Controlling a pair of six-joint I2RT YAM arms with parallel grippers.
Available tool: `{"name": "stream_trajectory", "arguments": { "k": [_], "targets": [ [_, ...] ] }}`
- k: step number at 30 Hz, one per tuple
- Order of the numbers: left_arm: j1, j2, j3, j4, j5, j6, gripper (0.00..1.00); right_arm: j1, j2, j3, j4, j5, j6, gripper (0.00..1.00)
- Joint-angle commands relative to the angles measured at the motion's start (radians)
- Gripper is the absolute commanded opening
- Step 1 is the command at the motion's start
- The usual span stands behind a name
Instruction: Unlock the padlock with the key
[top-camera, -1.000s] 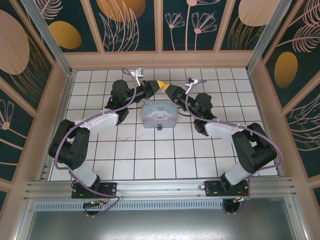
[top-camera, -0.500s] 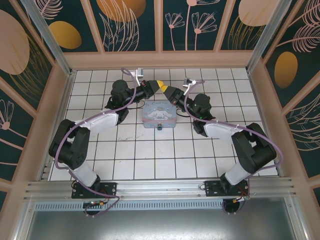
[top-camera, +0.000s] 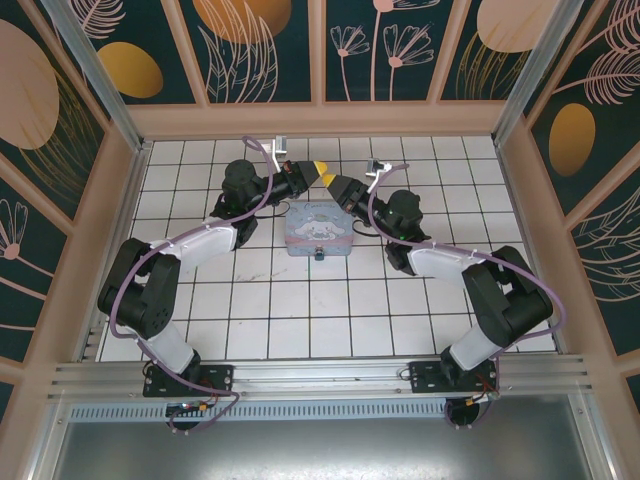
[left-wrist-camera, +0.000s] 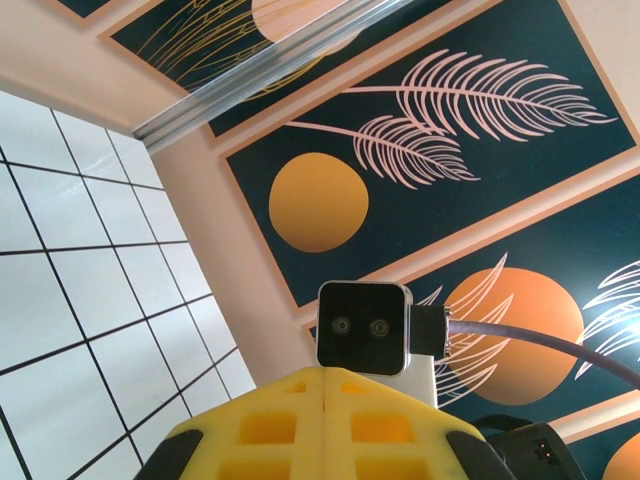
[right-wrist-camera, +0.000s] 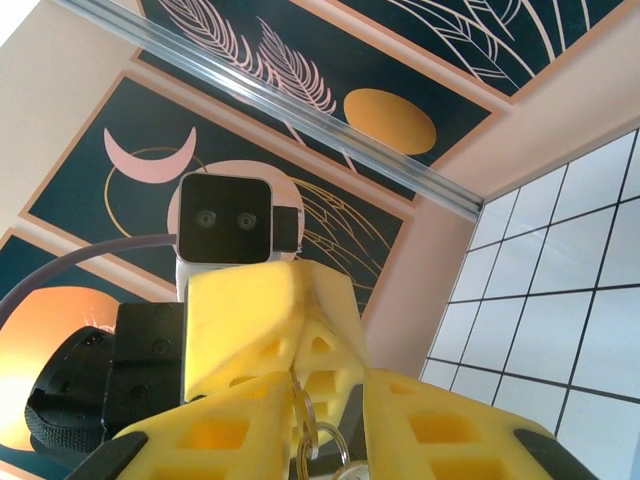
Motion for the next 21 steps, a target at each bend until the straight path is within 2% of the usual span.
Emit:
{"name": "stream_trajectory", "arguments": {
  "k": [1,8,14,21],
  "targets": [
    [0.0,0.009,0.007,0.005,0.0,0.003,0.0,0.008,-0.016,-0.018,0.059,-0.019,-0.003,0.24],
    [0.0,0.009,0.007,0.003,0.0,0.003,0.0,0.006,-0.019,-0.023,0.059,-0.022,-0.004,0.19],
    [0.001,0.008,0.004,0.002,0.0,0.003,0.0,0.003,-0.018,-0.009,0.051,-0.025,-0.005,0.0],
    [0.0,0.004,0.001,0.011,0.0,0.001,0.0,-0.001,-0.027,-0.018,0.057,-0.025,-0.002,0.0]
  ]
}}
